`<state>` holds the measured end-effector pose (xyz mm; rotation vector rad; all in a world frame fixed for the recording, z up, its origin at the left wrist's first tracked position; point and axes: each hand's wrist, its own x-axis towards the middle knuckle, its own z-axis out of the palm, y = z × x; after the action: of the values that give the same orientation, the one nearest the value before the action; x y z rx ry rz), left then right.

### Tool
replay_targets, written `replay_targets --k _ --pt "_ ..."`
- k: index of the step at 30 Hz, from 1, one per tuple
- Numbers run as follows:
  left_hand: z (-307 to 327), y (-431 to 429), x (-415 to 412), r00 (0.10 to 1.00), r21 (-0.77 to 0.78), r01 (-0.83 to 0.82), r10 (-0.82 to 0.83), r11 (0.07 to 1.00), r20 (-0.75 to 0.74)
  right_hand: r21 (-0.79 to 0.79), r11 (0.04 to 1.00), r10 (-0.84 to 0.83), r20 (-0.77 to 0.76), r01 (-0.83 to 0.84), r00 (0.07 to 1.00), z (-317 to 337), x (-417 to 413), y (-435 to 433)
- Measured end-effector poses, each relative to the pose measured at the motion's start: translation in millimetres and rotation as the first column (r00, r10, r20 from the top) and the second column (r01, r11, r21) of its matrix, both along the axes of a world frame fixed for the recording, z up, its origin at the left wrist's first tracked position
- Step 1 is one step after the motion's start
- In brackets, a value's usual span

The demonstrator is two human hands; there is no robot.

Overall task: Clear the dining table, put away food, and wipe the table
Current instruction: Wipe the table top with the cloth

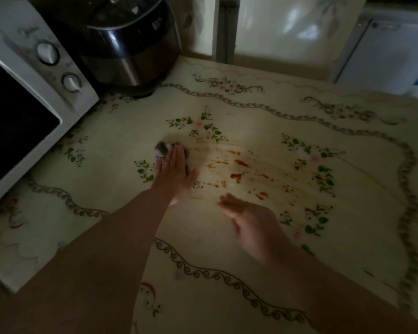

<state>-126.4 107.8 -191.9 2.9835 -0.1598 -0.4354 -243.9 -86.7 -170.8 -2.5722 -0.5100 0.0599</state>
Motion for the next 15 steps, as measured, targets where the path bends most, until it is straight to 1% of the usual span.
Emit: replay_targets --k 2,5,8,11,13,15 --pt "2 -12 -7 0.999 0.006 0.025 -0.025 1.000 -0.023 -0.098 0.987 -0.134 -0.029 0.131 0.991 5 -4 -23" --pt "5 -33 -20 0.997 0.000 0.065 -0.065 0.998 -0.033 -0.241 0.924 -0.343 -0.182 0.297 0.921 14 -11 -63" --pt "4 -52 -32 0.995 0.011 0.099 -0.099 0.995 -0.015 -0.265 0.876 -0.453 -0.170 0.402 0.875 18 -30 -96" --pt "2 -70 -44 0.991 0.009 0.131 -0.130 0.991 -0.040 -0.321 0.797 -0.579 -0.162 0.512 0.799 16 -47 -123" --pt "3 -85 -54 0.986 0.007 0.160 -0.159 0.987 -0.047 -0.358 0.754 -0.633 -0.175 0.550 0.754 14 -57 -141" --pt "3 -99 -65 0.981 -0.004 0.186 -0.186 0.983 -0.057 -0.379 0.738 -0.654 -0.199 0.558 0.730 14 -68 -156"
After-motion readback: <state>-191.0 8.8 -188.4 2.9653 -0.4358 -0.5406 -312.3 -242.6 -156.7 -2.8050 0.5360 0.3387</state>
